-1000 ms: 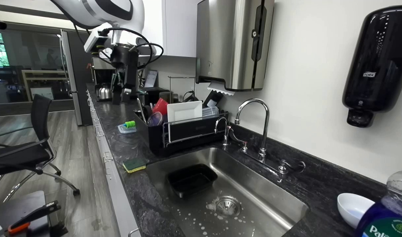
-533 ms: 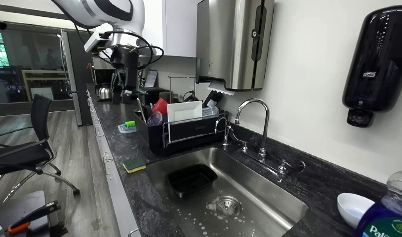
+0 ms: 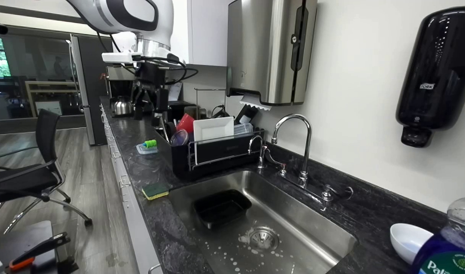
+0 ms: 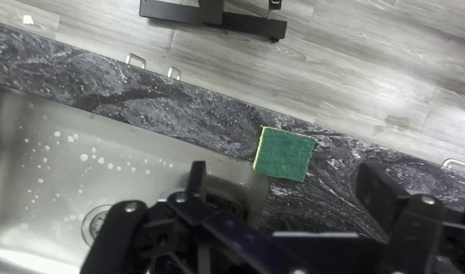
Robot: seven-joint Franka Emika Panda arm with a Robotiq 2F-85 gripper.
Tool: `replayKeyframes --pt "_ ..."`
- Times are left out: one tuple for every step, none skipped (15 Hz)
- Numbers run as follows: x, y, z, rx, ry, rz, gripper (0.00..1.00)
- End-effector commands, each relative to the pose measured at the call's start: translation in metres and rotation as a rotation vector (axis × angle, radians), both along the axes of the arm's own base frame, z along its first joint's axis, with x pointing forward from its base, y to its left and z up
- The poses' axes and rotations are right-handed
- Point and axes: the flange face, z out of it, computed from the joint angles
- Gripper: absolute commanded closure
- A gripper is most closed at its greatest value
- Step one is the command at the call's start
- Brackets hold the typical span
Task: Remove the butter knife from the dish rack and put it inside the black bowl in the sink
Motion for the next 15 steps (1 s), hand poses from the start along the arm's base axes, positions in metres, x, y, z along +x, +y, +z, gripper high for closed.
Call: replayKeyframes --pt "0.002 -0.005 -0.006 0.099 -0.06 0.114 0.0" --pt "0.003 -0.006 -0.008 0.124 -0.075 0.15 0.0" --pt "0.004 -0.006 -0.009 0.149 -0.089 0.188 0.0" --pt "0.004 -0.006 -0.01 0.173 -0.099 0.224 0.0" --pt "0.004 -0.005 -0.012 0.194 -0.108 0.264 0.0" --pt "0.004 -0.003 -0.012 0.213 -0.119 0.307 0.0" --pt "0.003 0.0 -0.013 0.228 -0.129 0.353 0.0" --pt "0.003 0.003 -0.013 0.248 -0.14 0.402 0.0" --pt "0.002 0.006 -0.013 0.262 -0.146 0.445 0.0" --pt "0.001 0.009 -0.014 0.276 -0.156 0.491 0.0" --pt "0.001 0.012 -0.014 0.286 -0.167 0.53 0.0" --pt "0.001 0.014 -0.015 0.298 -0.18 0.565 0.0" --pt "0.002 0.015 -0.016 0.307 -0.192 0.592 0.0" --pt "0.003 0.016 -0.017 0.319 -0.197 0.604 0.0" --pt "0.005 0.016 -0.018 0.328 -0.193 0.586 0.0"
